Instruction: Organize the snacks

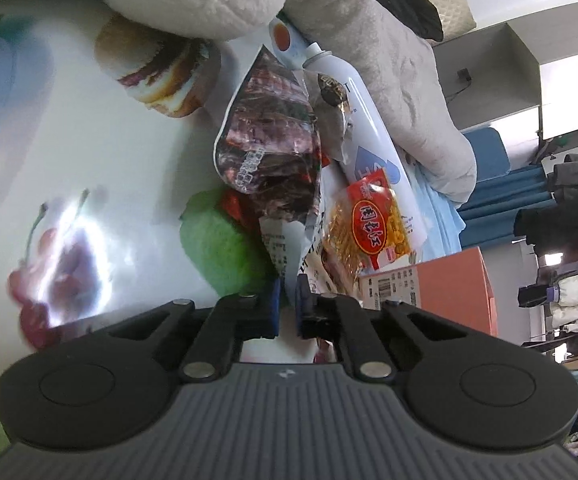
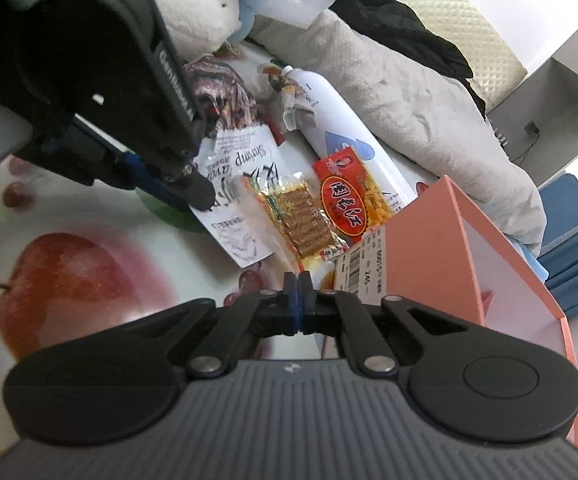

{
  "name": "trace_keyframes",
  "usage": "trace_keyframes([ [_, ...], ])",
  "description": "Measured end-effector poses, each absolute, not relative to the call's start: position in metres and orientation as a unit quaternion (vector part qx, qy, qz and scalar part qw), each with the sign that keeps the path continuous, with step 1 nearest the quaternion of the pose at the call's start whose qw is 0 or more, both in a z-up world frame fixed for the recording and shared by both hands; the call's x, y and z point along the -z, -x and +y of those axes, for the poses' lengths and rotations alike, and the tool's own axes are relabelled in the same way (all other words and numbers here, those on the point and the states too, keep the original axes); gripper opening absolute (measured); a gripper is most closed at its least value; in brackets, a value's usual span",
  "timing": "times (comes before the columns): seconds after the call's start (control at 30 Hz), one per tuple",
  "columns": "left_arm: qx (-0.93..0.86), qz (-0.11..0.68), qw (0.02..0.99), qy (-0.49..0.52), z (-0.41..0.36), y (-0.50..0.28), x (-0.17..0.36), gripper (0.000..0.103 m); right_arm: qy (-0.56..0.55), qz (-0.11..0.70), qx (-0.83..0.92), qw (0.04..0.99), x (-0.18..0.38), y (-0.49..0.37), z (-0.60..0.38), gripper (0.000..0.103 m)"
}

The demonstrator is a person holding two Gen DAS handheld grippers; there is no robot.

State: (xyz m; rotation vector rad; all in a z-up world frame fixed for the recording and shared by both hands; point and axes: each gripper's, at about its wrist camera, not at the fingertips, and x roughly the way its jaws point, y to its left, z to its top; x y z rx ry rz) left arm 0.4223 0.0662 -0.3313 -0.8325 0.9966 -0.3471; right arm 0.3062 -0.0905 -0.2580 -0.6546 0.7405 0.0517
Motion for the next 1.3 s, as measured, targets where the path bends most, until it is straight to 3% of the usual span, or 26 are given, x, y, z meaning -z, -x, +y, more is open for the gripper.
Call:
trace_keyframes([
  [0.43, 0.121, 0.451, 0.802, 0.374, 0.1, -0.335, 0.298, 0.008, 0.273, 0.349, -0.057, 0.895, 0.243, -0.283, -0.096, 0.005],
  [0.47, 0.119, 0.45, 0.803, 0.372, 0.105, -0.329, 0.297, 0.008, 0.276, 0.35, -0.059, 0.893, 0.243, -0.284, -0.094, 0.016],
  [0.5, 0.115, 0.45, 0.804, 0.37, 0.109, -0.324, 0.296, 0.008, 0.285, 0.348, -0.057, 0.891, 0.245, -0.285, -0.09, 0.037],
  [0.57, 0.109, 0.451, 0.804, 0.372, 0.119, -0.315, 0.296, 0.008, 0.3, 0.333, -0.056, 0.892, 0.247, -0.287, -0.085, 0.047],
  [0.87, 0.088, 0.461, 0.797, 0.38, 0.149, -0.298, 0.308, 0.008, 0.361, 0.32, -0.041, 0.875, 0.27, -0.312, -0.065, 0.046],
  [1.0, 0.087, 0.465, 0.795, 0.379, 0.15, -0.294, 0.311, 0.008, 0.368, 0.328, -0.043, 0.869, 0.282, -0.325, -0.062, 0.036],
  [1.1, 0.089, 0.467, 0.795, 0.377, 0.147, -0.292, 0.312, 0.008, 0.357, 0.332, -0.036, 0.872, 0.286, -0.333, -0.063, 0.014],
  [1.2, 0.092, 0.47, 0.793, 0.377, 0.144, -0.289, 0.311, 0.008, 0.352, 0.336, -0.032, 0.873, 0.285, -0.335, -0.064, 0.003],
  [1.3, 0.094, 0.47, 0.792, 0.377, 0.141, -0.286, 0.309, 0.008, 0.34, 0.339, -0.035, 0.876, 0.278, -0.332, -0.067, 0.003],
])
